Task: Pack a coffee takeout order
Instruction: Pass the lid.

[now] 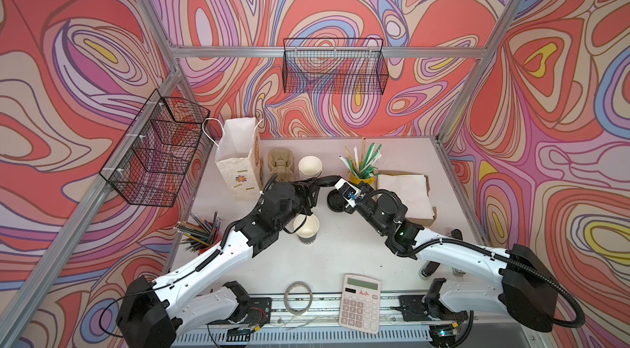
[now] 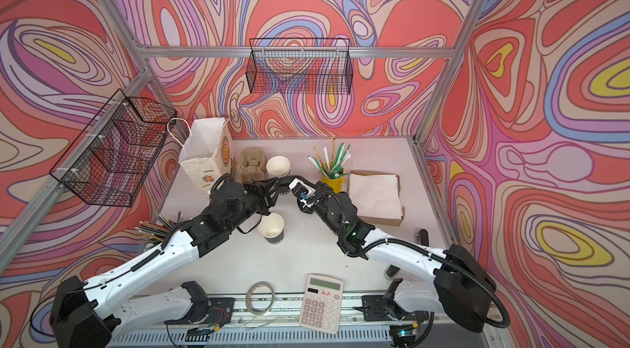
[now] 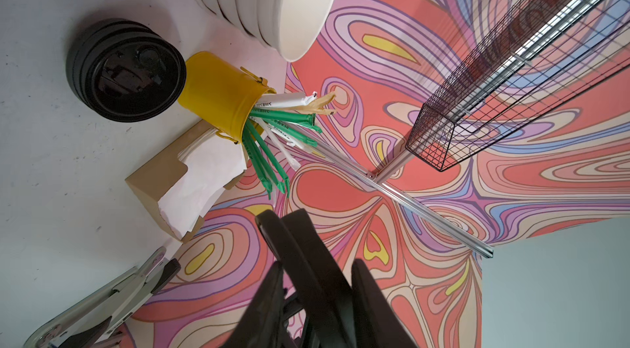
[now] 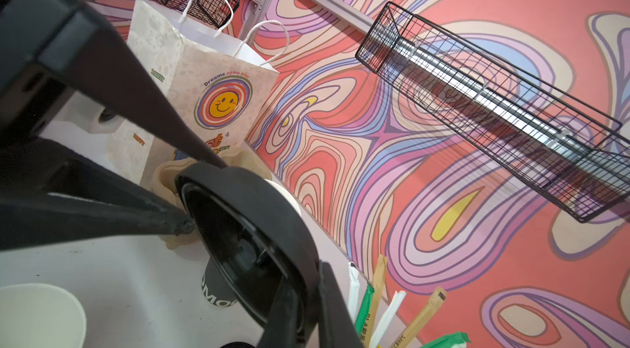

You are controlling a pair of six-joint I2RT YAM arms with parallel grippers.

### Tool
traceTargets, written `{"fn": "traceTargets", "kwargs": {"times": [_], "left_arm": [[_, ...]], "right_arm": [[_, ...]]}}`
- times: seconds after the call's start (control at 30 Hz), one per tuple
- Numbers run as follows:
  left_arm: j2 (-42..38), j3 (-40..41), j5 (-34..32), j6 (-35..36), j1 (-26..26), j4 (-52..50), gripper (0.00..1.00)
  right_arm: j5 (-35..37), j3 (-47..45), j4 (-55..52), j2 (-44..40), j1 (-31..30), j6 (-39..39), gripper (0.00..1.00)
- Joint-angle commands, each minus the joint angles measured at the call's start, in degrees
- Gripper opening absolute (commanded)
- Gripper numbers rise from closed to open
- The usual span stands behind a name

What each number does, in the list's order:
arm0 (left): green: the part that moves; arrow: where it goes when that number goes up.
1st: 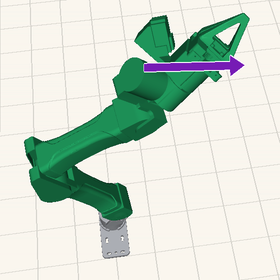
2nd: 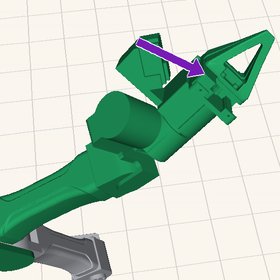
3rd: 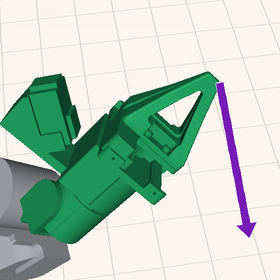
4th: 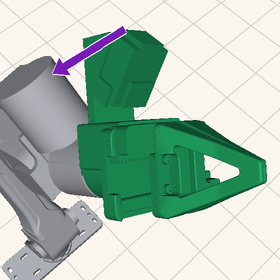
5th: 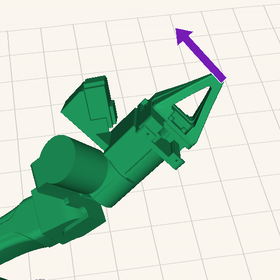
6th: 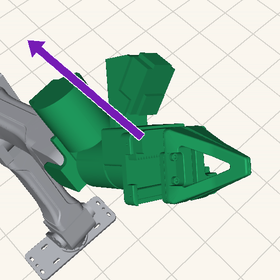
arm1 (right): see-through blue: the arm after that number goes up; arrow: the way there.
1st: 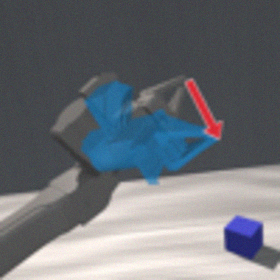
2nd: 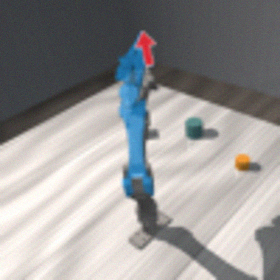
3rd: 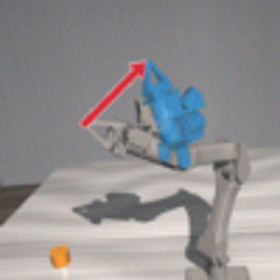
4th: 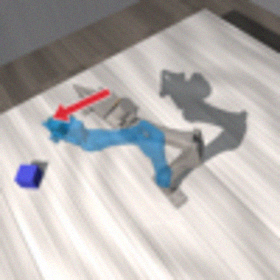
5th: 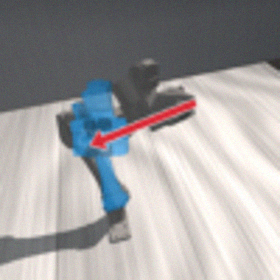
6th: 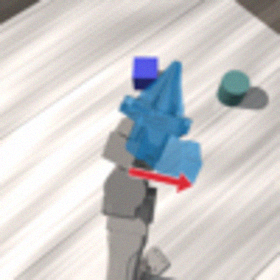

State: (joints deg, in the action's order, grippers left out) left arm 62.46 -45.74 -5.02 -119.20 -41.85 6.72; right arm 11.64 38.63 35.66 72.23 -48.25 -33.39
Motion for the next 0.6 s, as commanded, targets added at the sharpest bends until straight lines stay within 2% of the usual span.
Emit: {"fn": "traceTargets", "kwargs": {"times": [0.0, 0.13, 0.47, 0.57], "left_arm": [[0.86, 0.46, 0.02, -2.65, -0.08, 0.75, 0.27], [1.44, 0.79, -0.09, -2.83, -0.08, 0.9, 0.15], [3.11, 1.53, 1.06, -2.63, -0.08, 4.37, 0.06], [2.96, 1.88, 0.97, -1.45, -0.08, 5.22, 0.0]], "right_arm": [[-1.01, -0.91, 3.08, -0.24, -1.39, -0.72, 0.0], [-1.97, -2.26, 3.29, -0.66, -1.93, -0.37, 0.0], [-5.04, -4.42, -0.05, -2.48, -2.33, -0.01, 0.0], [-5.14, -4.77, -0.57, -2.7, -2.38, 0.19, 0.0]]}}
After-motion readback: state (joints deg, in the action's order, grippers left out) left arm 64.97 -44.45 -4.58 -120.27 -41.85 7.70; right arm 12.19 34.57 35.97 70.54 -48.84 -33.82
